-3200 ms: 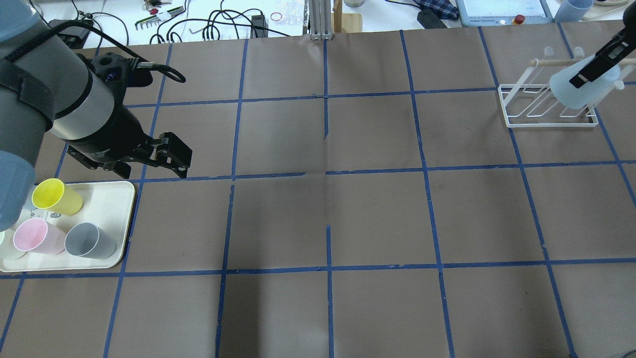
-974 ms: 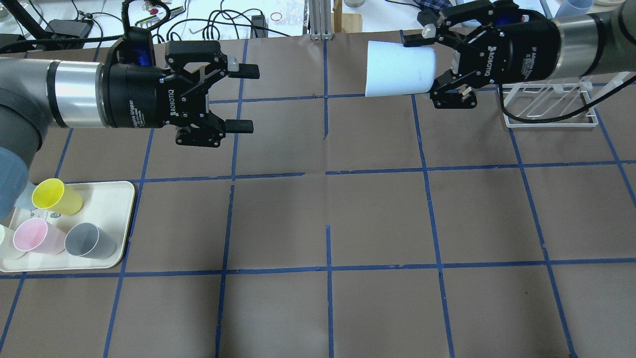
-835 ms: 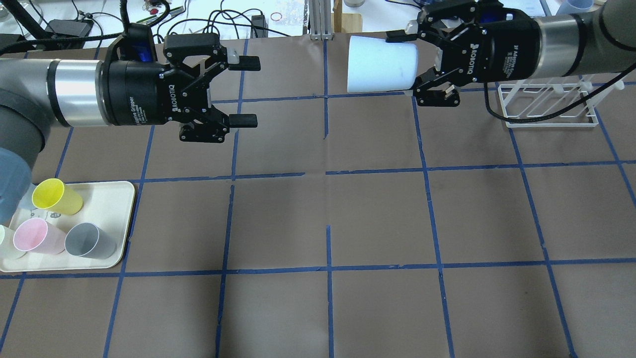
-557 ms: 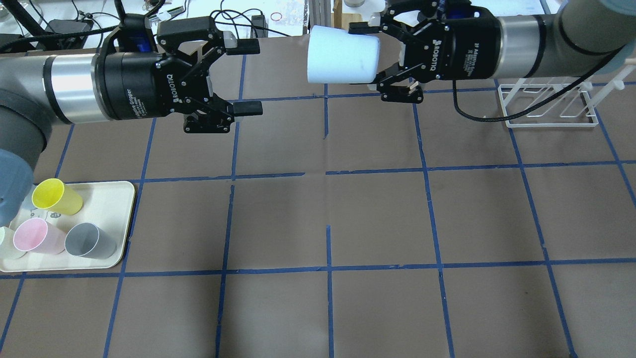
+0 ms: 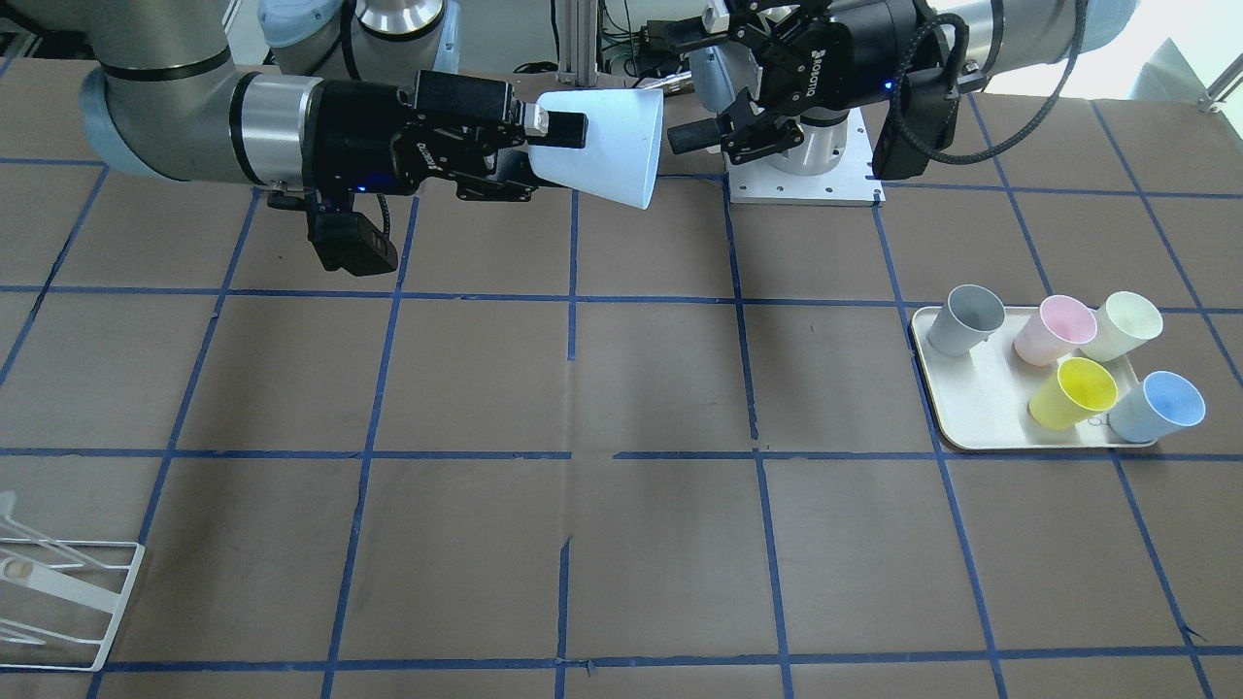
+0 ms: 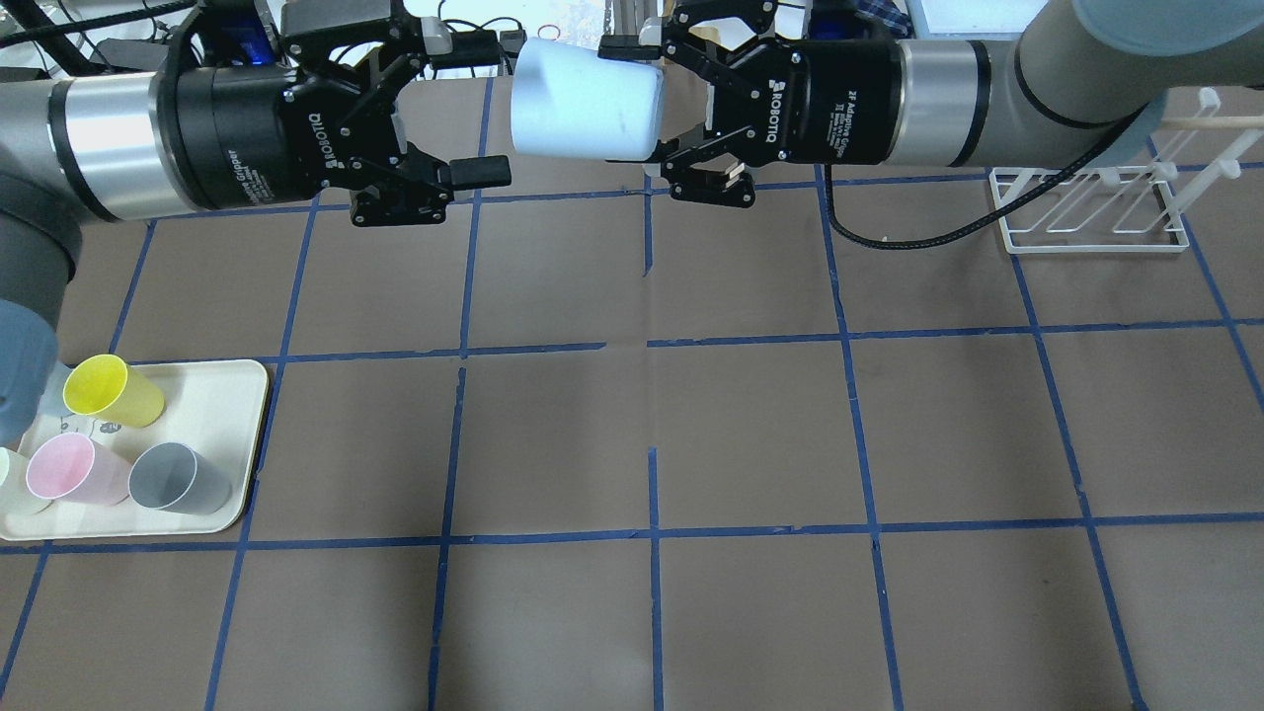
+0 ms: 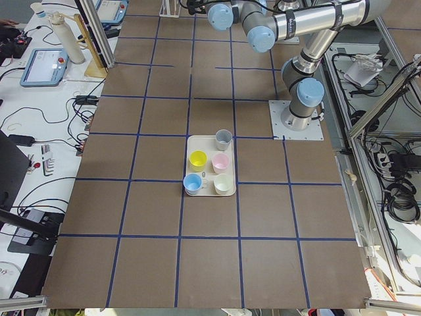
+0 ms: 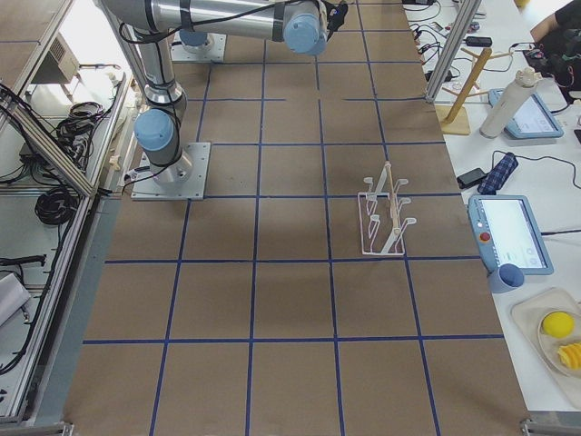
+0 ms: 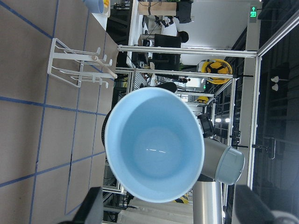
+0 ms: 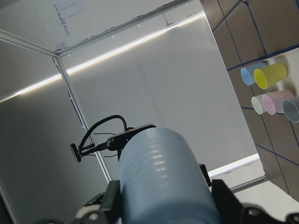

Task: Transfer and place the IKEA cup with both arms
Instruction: 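Carry the cup toward the left gripper while the left arm reaches to meet it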

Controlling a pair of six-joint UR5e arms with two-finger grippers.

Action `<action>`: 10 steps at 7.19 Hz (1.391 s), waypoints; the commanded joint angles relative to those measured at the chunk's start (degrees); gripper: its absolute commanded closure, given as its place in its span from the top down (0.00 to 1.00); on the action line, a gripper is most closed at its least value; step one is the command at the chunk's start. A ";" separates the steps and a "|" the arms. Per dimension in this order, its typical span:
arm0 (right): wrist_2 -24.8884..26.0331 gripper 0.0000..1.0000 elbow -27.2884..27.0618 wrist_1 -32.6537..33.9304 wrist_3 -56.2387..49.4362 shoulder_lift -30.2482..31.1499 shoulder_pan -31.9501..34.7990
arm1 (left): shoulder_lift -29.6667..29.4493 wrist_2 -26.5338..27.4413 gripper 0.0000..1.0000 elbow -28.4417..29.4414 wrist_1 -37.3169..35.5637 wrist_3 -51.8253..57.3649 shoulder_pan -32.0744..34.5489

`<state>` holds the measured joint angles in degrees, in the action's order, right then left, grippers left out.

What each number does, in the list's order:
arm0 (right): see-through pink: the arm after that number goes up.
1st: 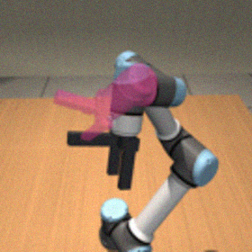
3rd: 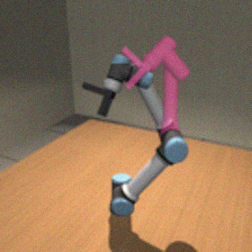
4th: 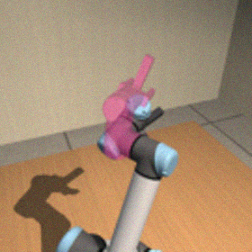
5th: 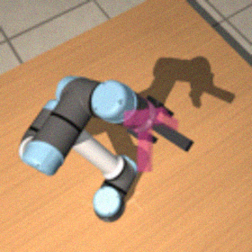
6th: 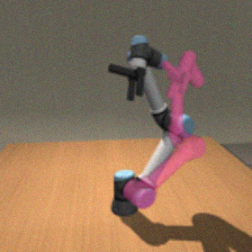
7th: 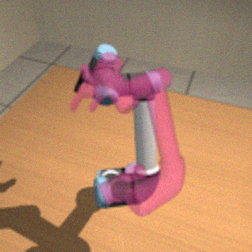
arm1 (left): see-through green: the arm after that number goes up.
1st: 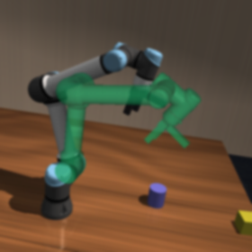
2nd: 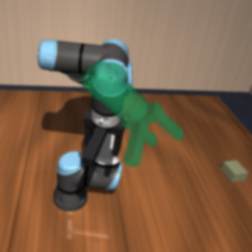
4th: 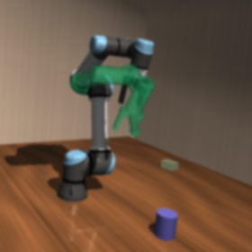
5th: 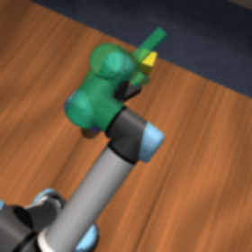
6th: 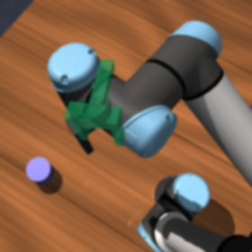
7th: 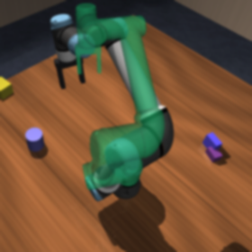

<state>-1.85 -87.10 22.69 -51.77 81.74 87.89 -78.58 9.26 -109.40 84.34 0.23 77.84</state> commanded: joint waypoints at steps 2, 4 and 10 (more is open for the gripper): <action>-0.17 0.61 0.00 -0.01 0.00 -0.17 0.35 | -0.08 0.32 1.00 3.31 -0.14 -0.05 -0.23; -0.17 0.67 0.00 -0.27 0.09 -0.44 1.93 | 0.01 0.41 1.00 2.97 -0.14 0.12 0.91; -0.26 0.76 0.00 -0.01 0.09 -0.61 2.82 | 0.36 0.50 0.22 2.26 0.04 0.21 2.32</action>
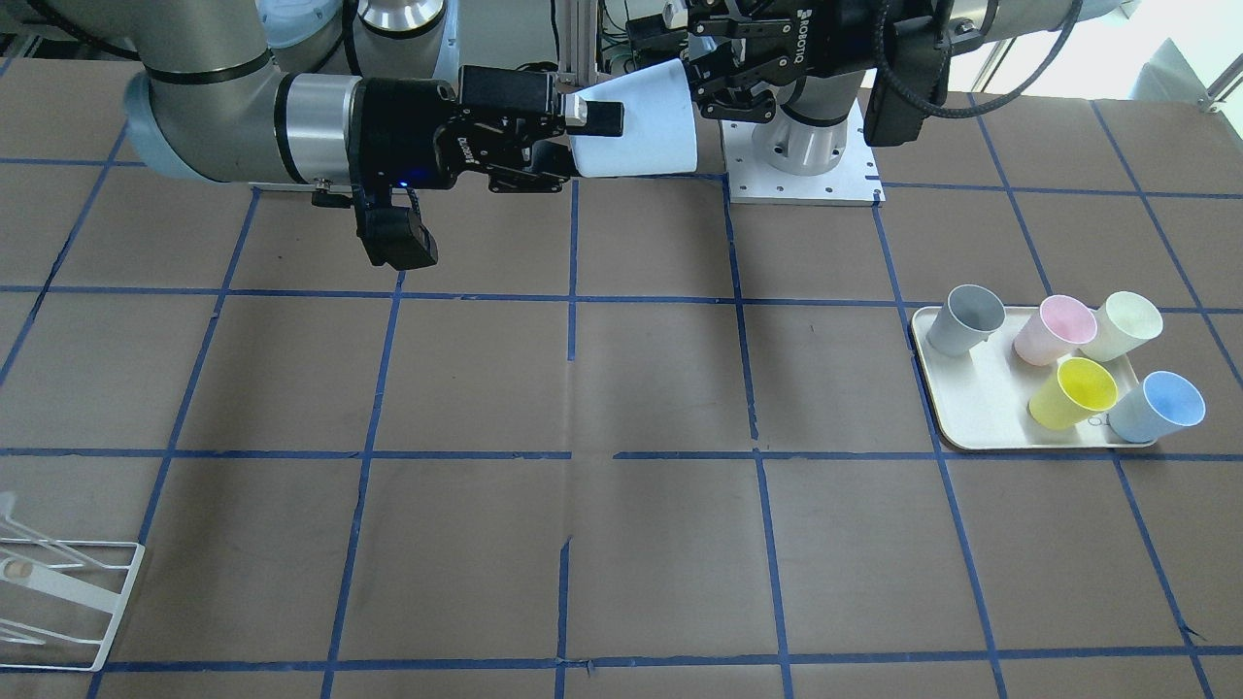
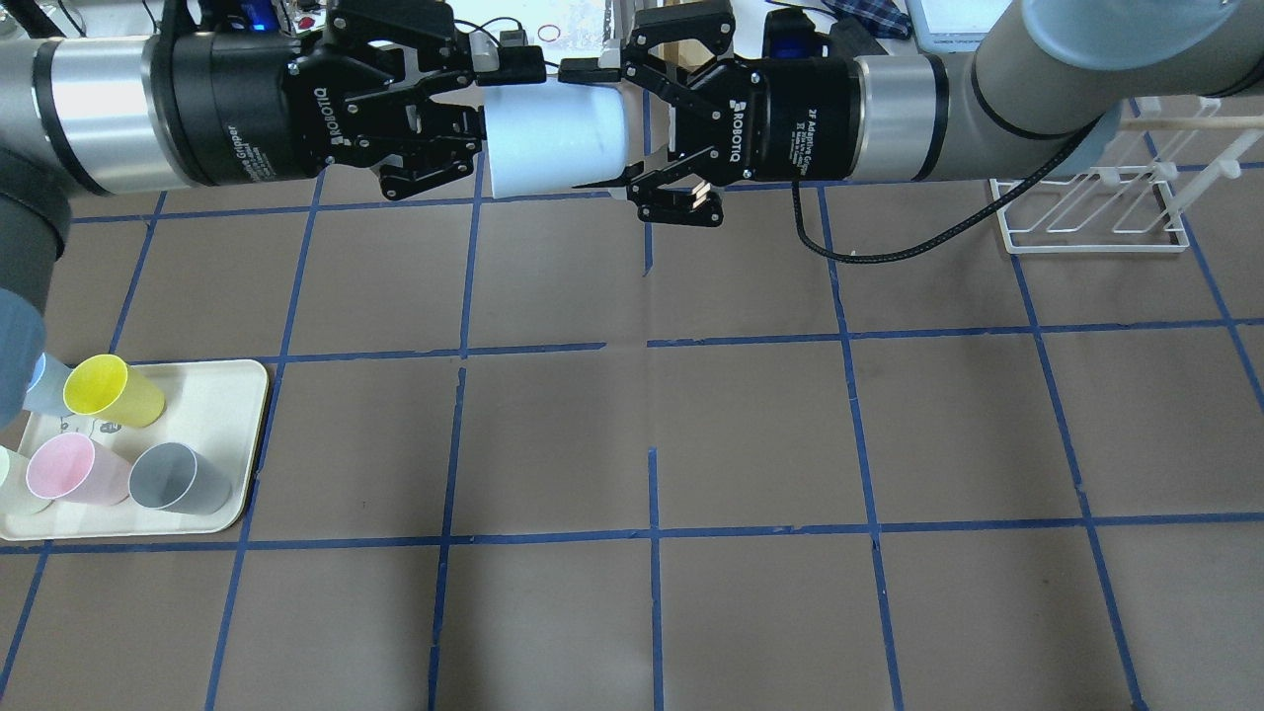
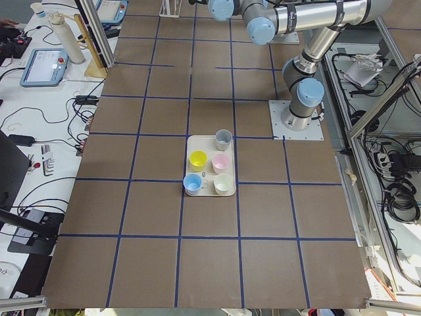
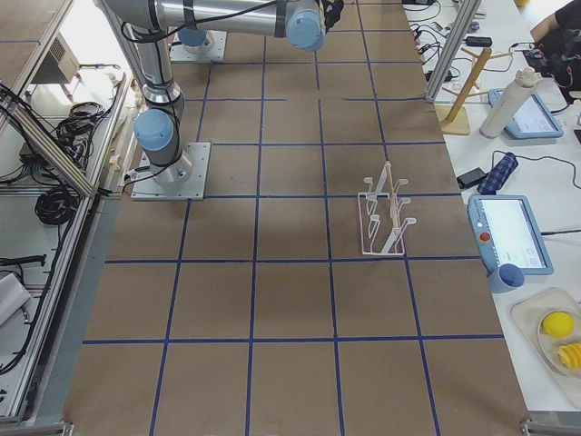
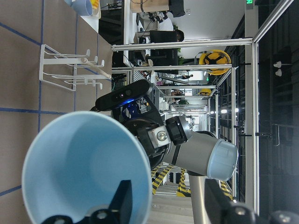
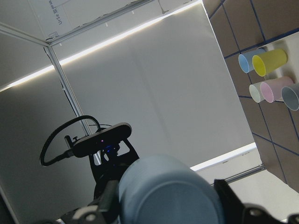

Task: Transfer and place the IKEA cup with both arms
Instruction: 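Grasp the cup with the left gripper and open the right gripper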

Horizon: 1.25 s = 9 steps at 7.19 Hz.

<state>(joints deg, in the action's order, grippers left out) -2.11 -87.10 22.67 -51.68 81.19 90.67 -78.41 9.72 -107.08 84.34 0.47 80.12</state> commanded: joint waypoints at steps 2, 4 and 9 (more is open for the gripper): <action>0.09 1.00 0.00 -0.08 0.18 -0.15 0.03 | 0.37 0.12 0.00 -0.06 0.03 -0.03 0.04; 0.09 1.00 0.00 0.18 0.44 -0.32 0.03 | 0.54 0.21 0.00 -0.06 0.12 -0.29 0.04; 2.62 1.00 0.97 0.71 1.49 -0.59 -7.59 | 0.81 15.00 0.00 1.08 -0.14 -8.64 -4.07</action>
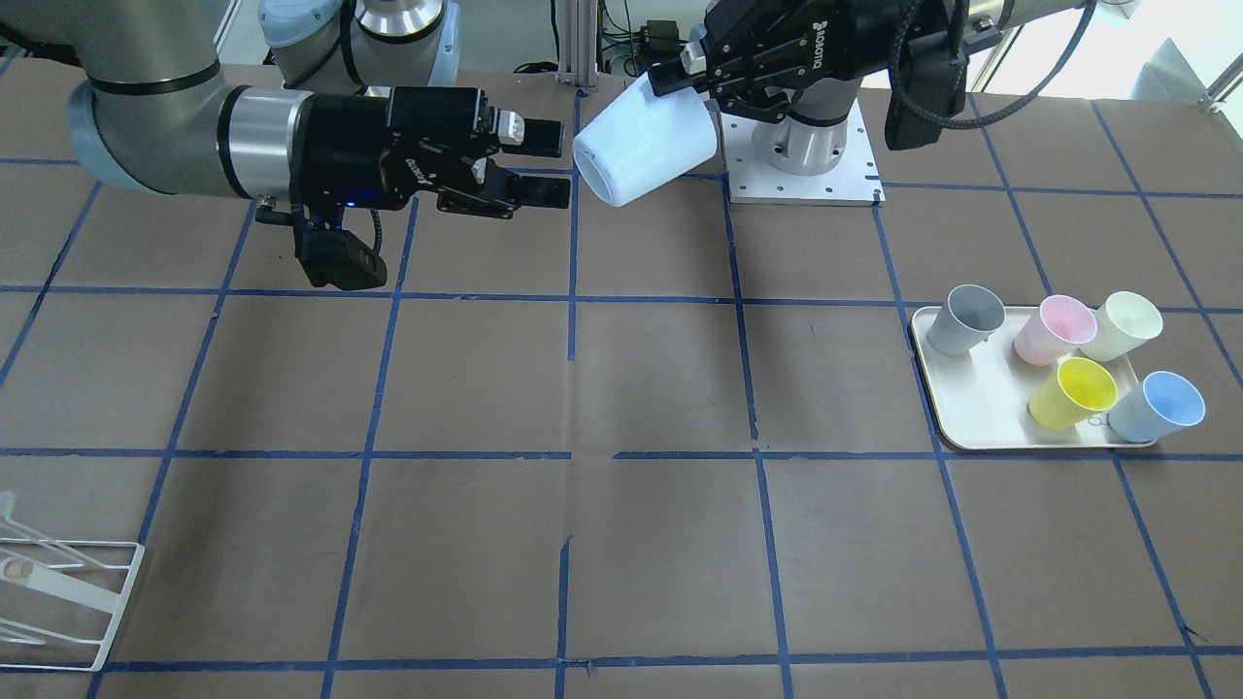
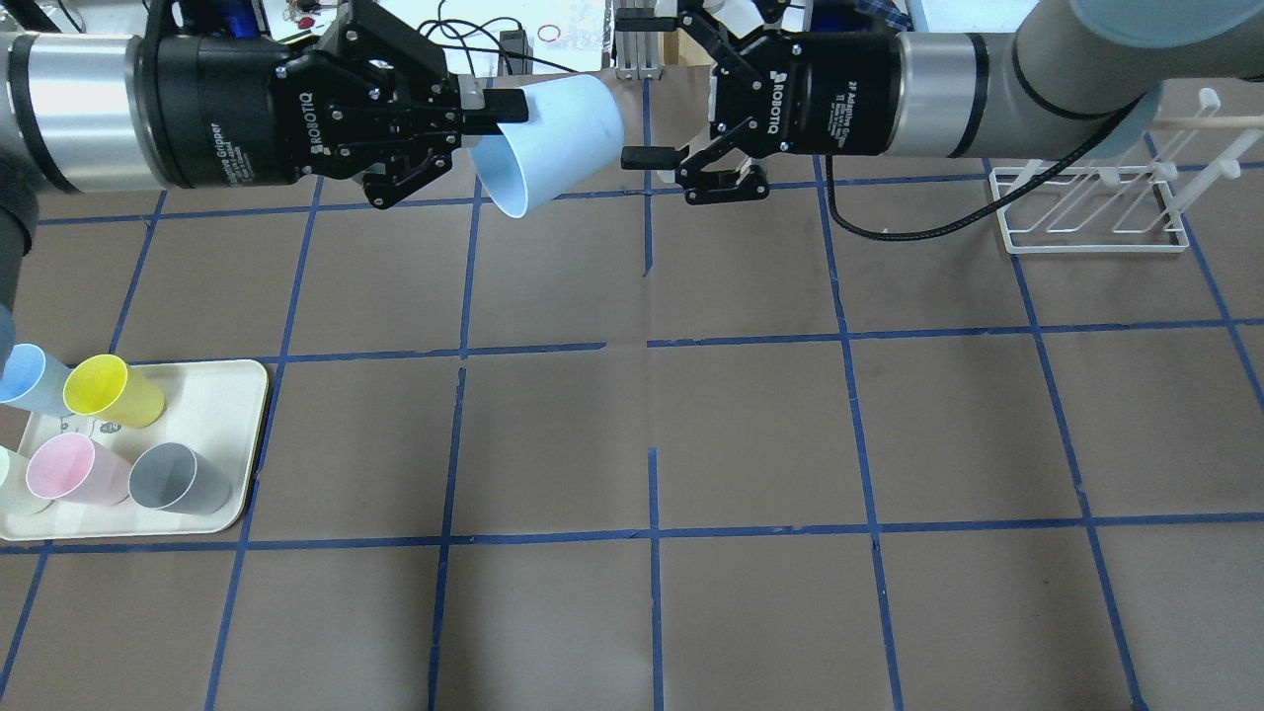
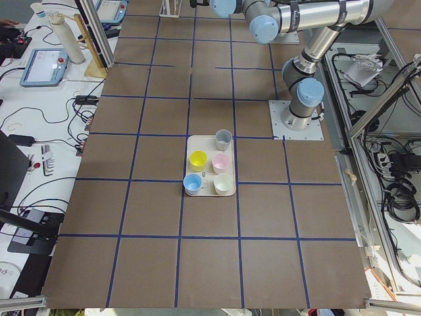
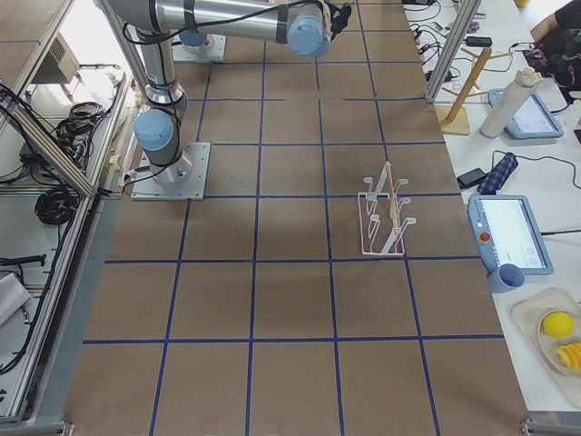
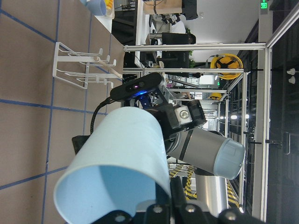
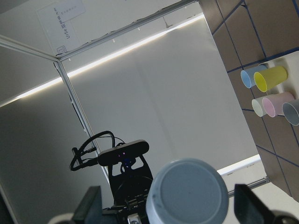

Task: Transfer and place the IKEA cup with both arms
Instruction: 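Grasp the cup with the left gripper and open the right gripper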

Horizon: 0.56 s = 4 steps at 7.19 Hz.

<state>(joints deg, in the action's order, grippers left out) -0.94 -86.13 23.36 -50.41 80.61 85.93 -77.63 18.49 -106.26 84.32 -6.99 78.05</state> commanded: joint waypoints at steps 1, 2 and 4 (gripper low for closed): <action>7.65 1.00 0.09 0.97 0.05 0.08 -4.18 | 0.02 9.34 0.00 0.36 0.23 -1.27 -3.32; 13.54 1.00 0.00 3.24 0.05 0.34 -4.63 | -0.93 18.16 0.00 1.49 0.06 -0.84 -4.12; 22.61 1.00 -0.52 6.75 0.31 0.25 -4.63 | -2.43 33.04 0.00 1.95 1.89 5.70 -4.83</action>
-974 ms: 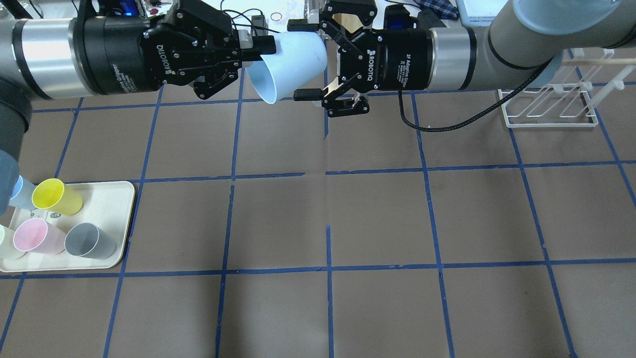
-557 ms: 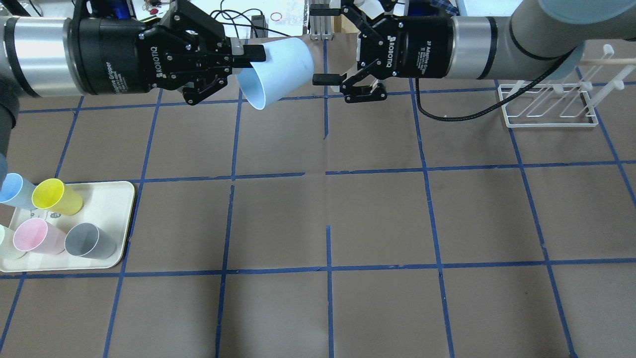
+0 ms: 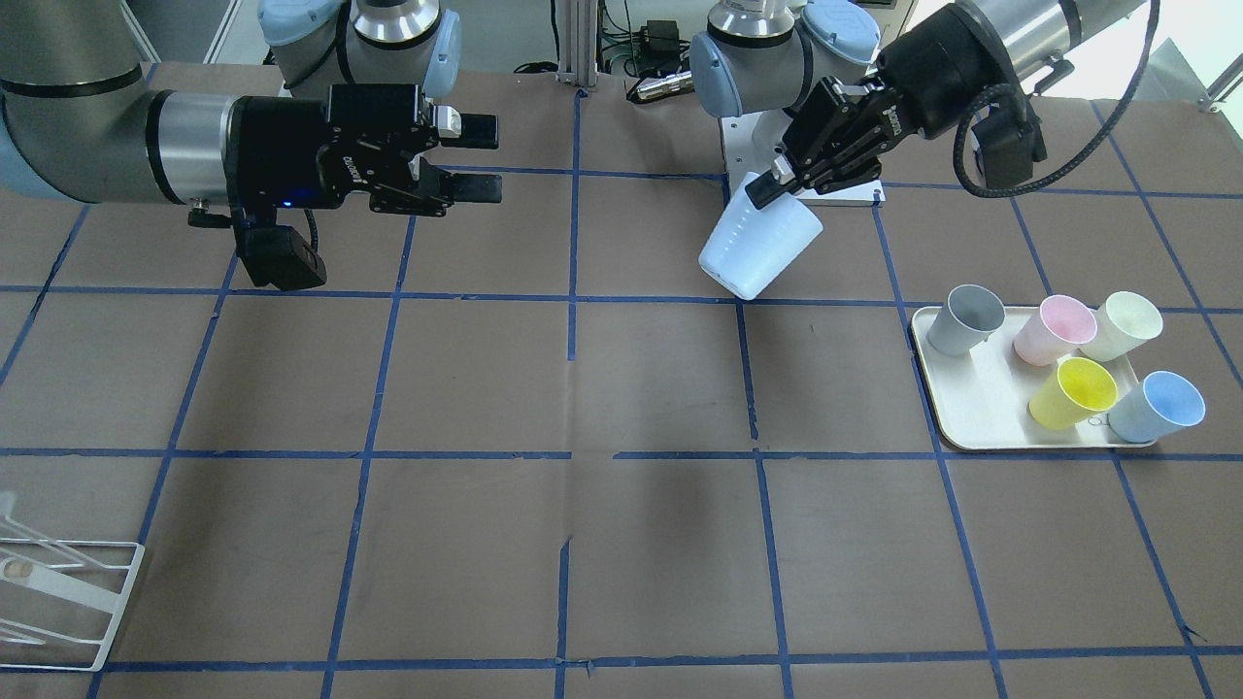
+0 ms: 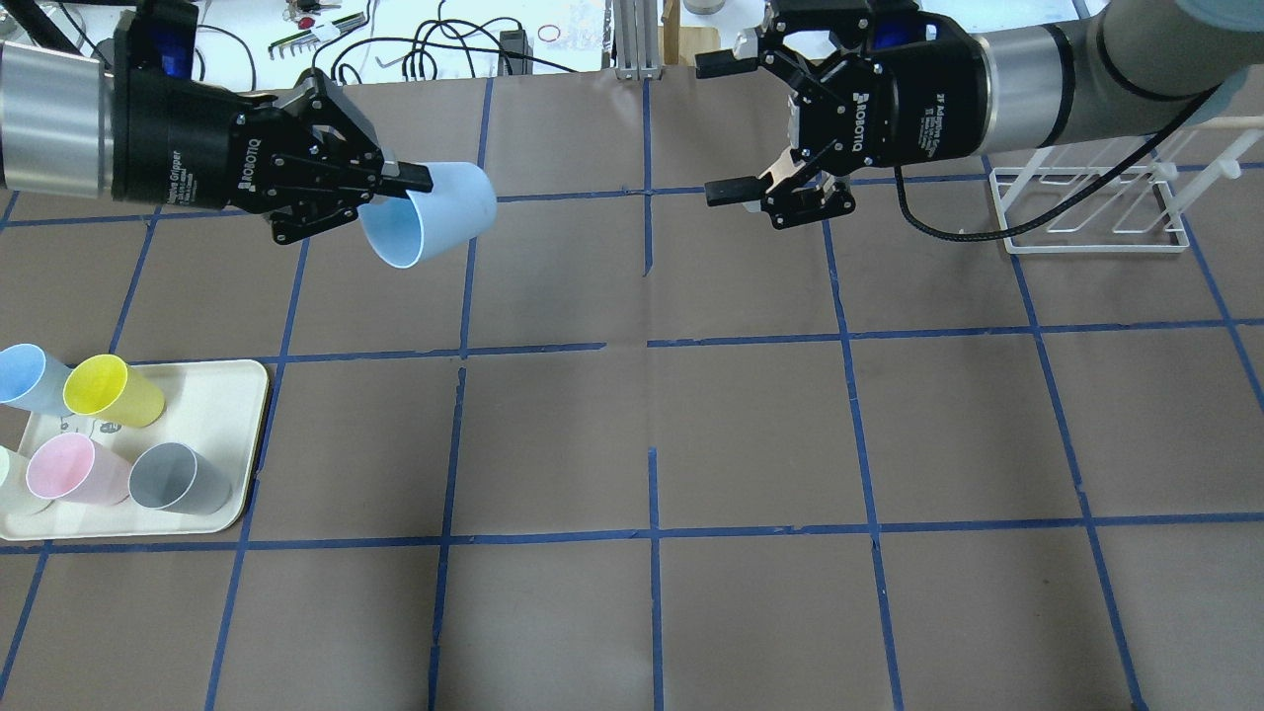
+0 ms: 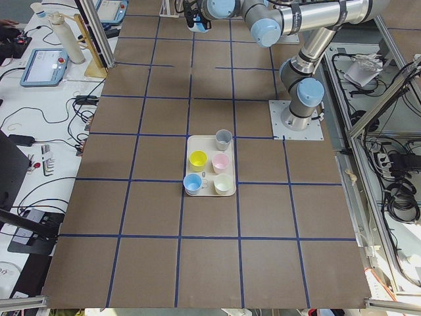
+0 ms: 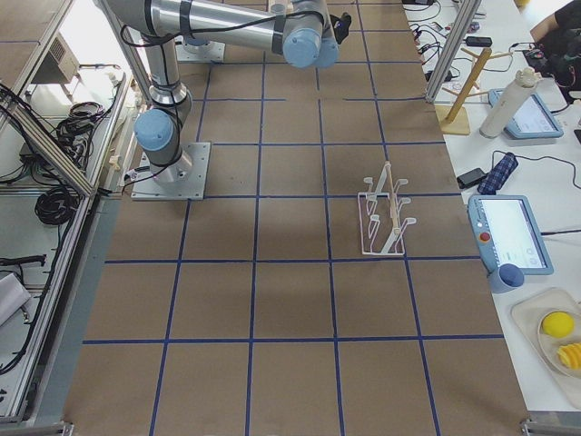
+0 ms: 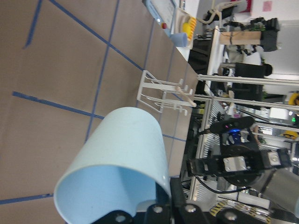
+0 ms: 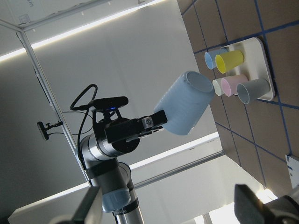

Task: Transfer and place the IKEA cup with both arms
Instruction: 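Lower the cup onto the white tray with the left gripper while the right arm withdraws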

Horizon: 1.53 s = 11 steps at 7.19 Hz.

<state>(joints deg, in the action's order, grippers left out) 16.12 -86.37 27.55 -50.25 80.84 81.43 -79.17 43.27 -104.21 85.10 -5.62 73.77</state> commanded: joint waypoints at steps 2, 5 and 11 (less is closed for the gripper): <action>21.93 1.00 0.15 15.95 12.63 0.45 -0.13 | -5.36 27.03 0.00 0.94 2.79 17.85 -3.36; 54.29 1.00 -0.20 40.87 35.03 0.63 1.61 | -12.57 45.38 0.00 1.72 -2.38 34.48 -3.63; 75.47 1.00 0.06 68.02 51.84 2.03 9.88 | -26.82 58.15 0.00 3.75 -8.72 41.21 -9.42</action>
<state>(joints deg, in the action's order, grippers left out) 91.37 -86.43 89.93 1.38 81.90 90.61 -103.99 100.68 -100.97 76.51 35.45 66.17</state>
